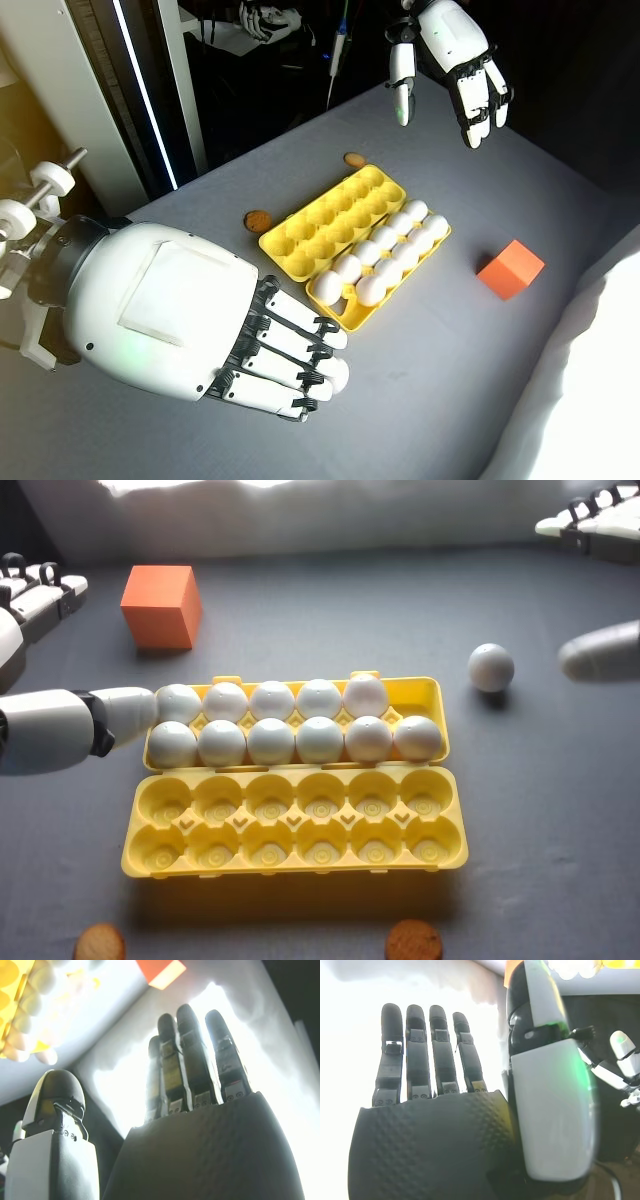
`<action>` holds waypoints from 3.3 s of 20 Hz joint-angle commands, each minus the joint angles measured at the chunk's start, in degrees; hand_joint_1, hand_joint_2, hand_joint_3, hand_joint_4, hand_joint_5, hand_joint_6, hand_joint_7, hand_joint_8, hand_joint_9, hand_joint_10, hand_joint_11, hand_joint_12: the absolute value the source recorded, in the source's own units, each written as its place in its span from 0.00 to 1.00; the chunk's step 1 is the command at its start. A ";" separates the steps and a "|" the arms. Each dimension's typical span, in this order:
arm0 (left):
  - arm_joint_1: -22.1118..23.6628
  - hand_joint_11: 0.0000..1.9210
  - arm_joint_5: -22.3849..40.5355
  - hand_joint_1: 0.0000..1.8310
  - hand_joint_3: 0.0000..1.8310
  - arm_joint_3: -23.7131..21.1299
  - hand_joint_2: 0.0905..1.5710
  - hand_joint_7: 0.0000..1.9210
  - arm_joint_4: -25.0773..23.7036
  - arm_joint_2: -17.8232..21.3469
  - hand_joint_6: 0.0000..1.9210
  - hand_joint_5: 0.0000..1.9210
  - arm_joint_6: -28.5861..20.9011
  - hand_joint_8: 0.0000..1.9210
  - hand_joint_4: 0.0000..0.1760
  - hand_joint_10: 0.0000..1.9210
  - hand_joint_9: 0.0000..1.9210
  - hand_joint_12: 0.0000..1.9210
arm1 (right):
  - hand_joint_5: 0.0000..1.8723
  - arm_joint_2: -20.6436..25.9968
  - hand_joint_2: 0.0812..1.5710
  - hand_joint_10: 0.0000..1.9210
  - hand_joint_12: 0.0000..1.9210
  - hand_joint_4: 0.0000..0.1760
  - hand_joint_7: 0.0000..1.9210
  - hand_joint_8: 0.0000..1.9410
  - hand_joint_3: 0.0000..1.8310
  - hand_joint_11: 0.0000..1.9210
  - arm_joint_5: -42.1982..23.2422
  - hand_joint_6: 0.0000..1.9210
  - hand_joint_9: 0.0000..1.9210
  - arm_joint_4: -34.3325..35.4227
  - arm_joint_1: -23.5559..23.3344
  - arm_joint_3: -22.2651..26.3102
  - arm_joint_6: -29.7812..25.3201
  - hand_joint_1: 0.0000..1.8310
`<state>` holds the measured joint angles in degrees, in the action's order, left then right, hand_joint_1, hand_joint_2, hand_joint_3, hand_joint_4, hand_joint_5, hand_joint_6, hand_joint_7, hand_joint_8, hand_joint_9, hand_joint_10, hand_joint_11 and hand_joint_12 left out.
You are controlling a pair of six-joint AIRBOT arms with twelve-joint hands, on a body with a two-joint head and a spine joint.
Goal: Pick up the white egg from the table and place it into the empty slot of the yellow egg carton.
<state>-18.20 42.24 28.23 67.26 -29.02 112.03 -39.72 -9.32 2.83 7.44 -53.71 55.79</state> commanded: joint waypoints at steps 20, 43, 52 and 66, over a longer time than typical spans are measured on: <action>0.47 0.00 4.23 0.00 0.01 0.45 0.68 0.02 -2.65 0.69 0.00 0.03 -0.29 0.00 0.00 0.00 0.01 0.00 | 0.13 -16.40 0.55 0.02 0.45 0.00 0.15 0.01 0.00 0.00 1.24 0.01 0.15 5.76 -0.76 -15.74 -0.06 0.44; 0.61 0.00 2.32 0.00 0.00 1.10 0.70 0.07 -3.19 0.69 0.00 0.07 -1.23 0.00 0.00 0.00 0.05 0.12 | 0.31 -27.31 0.60 0.02 0.61 0.00 0.33 0.00 0.00 0.00 -2.42 0.01 0.29 5.83 2.57 -25.94 2.55 0.57; 0.73 0.00 2.33 0.00 0.00 1.14 0.70 0.08 -3.40 0.65 0.00 0.07 -1.67 0.00 0.00 0.00 0.06 0.13 | 0.30 -30.56 0.59 0.02 0.61 0.00 0.33 0.00 0.00 0.00 -3.50 0.00 0.29 5.84 4.03 -28.98 2.55 0.57; 0.73 0.00 2.36 0.00 0.00 1.19 0.70 0.10 -3.49 0.50 0.00 0.09 -1.99 0.00 0.00 0.00 0.08 0.18 | 0.34 -31.31 0.62 0.03 0.64 0.00 0.36 0.01 0.00 0.01 -5.86 0.01 0.32 5.83 5.40 -30.82 2.56 0.58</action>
<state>-18.20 40.32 29.17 66.67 -29.08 110.43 -71.83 -9.17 8.40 13.13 -84.31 58.41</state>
